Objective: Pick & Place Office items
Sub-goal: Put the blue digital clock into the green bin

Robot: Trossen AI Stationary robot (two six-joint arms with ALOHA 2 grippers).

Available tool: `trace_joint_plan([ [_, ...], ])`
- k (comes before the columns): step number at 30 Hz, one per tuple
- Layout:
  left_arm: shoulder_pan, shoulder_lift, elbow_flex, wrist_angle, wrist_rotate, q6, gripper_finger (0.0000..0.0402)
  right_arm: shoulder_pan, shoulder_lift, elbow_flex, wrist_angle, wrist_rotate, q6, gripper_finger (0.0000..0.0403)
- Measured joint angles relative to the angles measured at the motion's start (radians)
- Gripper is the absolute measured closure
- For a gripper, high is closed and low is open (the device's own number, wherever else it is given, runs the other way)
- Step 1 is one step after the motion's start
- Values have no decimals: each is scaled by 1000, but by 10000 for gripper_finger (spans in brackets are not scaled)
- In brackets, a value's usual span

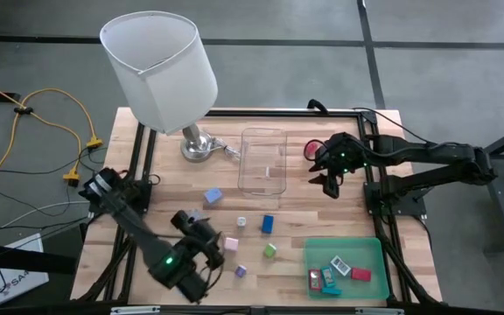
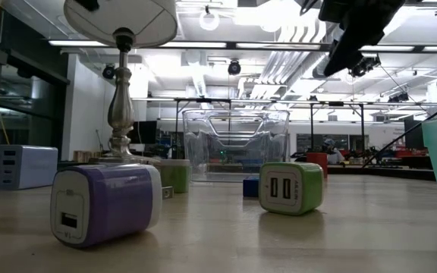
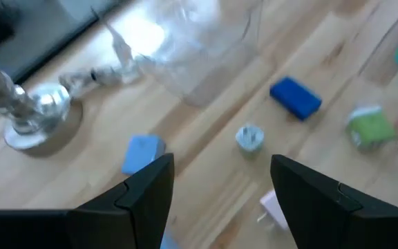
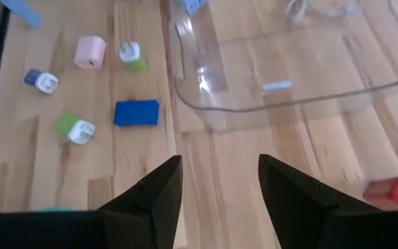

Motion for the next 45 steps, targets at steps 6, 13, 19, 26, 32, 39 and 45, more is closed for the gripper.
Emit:
trace_joint_plan([
  [6, -168, -67, -49, -80, -171, -221, 170, 0, 0, 0, 16, -28, 24, 225],
  [13, -263, -154, -186, -48, -190, -363, 170, 32, 29, 0, 31, -108, 21, 225],
  [19, -271, -204, -278, -23, -220, -321, 170, 99, 79, 0, 91, -103, 1, 225],
  [26, -271, -272, -435, -23, -228, -383, 170, 161, 162, 0, 187, -103, 1, 225],
  [32, -286, -286, -533, -18, -218, -495, 170, 197, 226, 0, 221, -104, 0, 225],
  [39, -302, -286, -552, -13, -209, -511, 170, 231, 250, 0, 255, -105, 0, 225],
  [45, -302, -286, -552, -3, -68, -508, 170, 263, 250, 0, 281, -105, 38, 225],
])
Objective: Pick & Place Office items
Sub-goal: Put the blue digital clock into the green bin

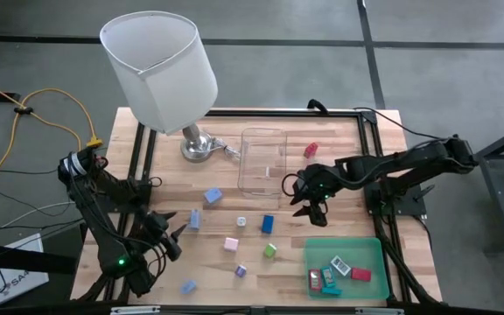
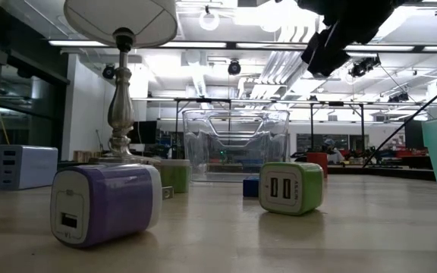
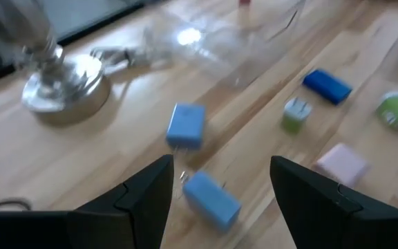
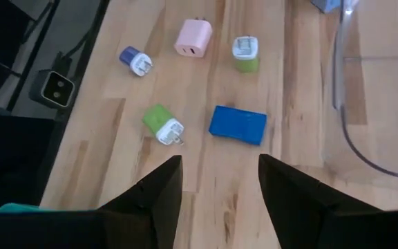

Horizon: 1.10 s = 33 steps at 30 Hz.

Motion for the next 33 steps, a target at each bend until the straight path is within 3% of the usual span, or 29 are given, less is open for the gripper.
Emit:
trace_joint_plan([
  [6, 0, 0, 0, 0, 94, 0, 170, 40, 0, 0, 35, 4, -9, 225],
  [22, 1, 0, 0, -1, 99, 1, 170, 178, 56, 0, 345, 45, 60, 225],
  [33, 1, 0, 0, -1, 100, 1, 170, 174, 121, 115, 283, -63, -28, 225],
])
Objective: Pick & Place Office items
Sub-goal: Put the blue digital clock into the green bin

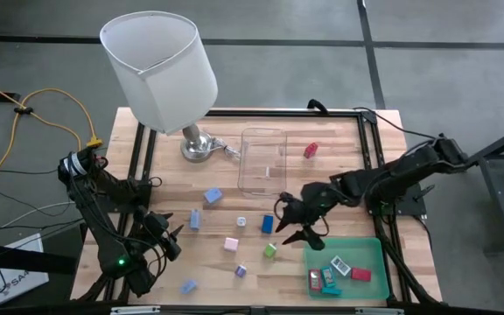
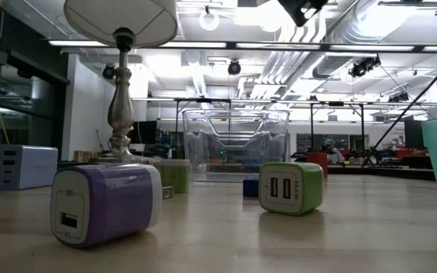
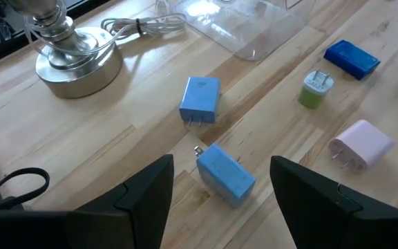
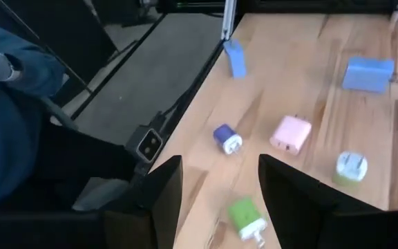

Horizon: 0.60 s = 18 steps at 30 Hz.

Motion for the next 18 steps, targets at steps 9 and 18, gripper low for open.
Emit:
trace_joint_plan([
  [9, 0, 0, 0, 1, 0, 0, 170, -72, 242, 291, -300, -96, -239, 225],
  [18, 0, 0, 1, 1, 0, 0, 170, -154, 361, 461, -479, -228, -559, 225],
])
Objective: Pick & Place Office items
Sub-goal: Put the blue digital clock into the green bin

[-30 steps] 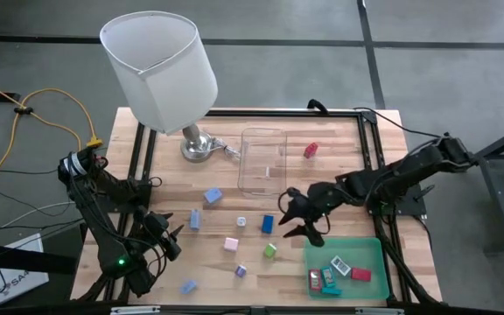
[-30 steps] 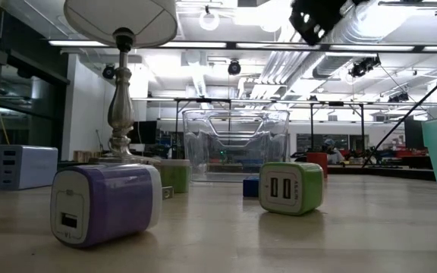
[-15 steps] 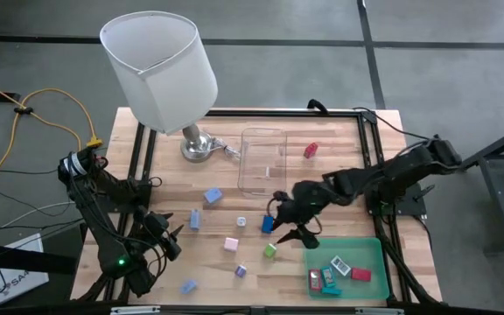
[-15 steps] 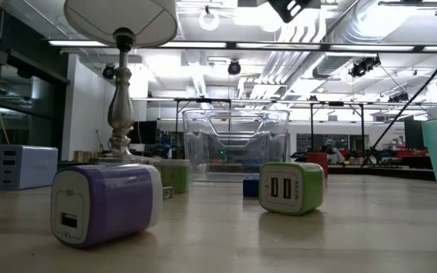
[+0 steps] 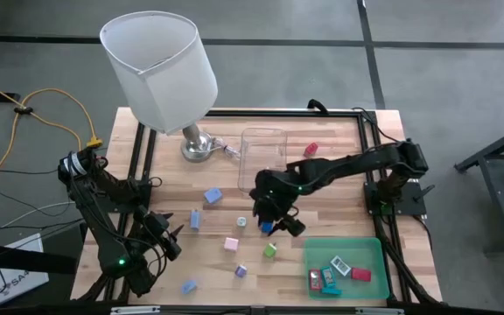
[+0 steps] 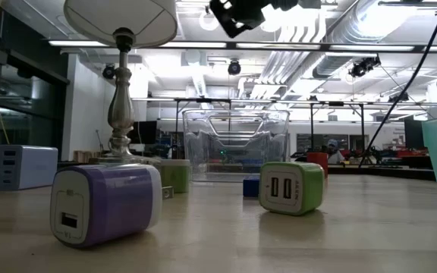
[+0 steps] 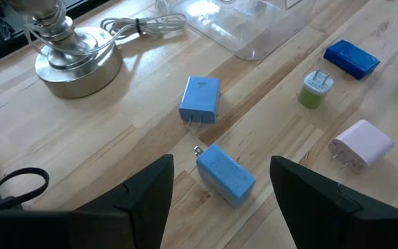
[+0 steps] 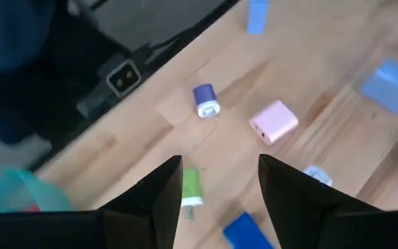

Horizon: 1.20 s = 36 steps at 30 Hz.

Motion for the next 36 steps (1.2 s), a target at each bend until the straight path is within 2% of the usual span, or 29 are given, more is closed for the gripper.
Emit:
trace_joint_plan([
  [2, 0, 0, 0, 0, 0, 0, 170, 2, 1, 0, -4, 6, -95, 225],
  [5, 0, 0, 0, 0, 0, 0, 170, 23, 9, 0, 6, 91, -211, 225],
  [9, 0, 0, 0, -1, 0, 0, 170, 53, 52, -1, 32, 231, -293, 230],
  [11, 0, 0, 0, 1, 0, 0, 170, 55, 91, 24, 43, 258, -315, 235],
  [16, 0, 0, 0, 0, 2, 0, 170, 48, 177, 60, 37, 237, -331, 244],
  [21, 0, 0, 0, 0, 7, 0, 170, 49, 219, 58, -28, 270, -440, 243],
  [29, 0, 0, 0, 1, 12, 0, 170, 23, 253, 61, -55, 133, -509, 249],
  [32, 0, 0, 0, 1, 13, 0, 170, 21, 264, 55, -122, 140, -512, 250],
  [36, 0, 0, 0, 2, 12, 0, 170, 24, 277, 57, -117, 149, -534, 250],
])
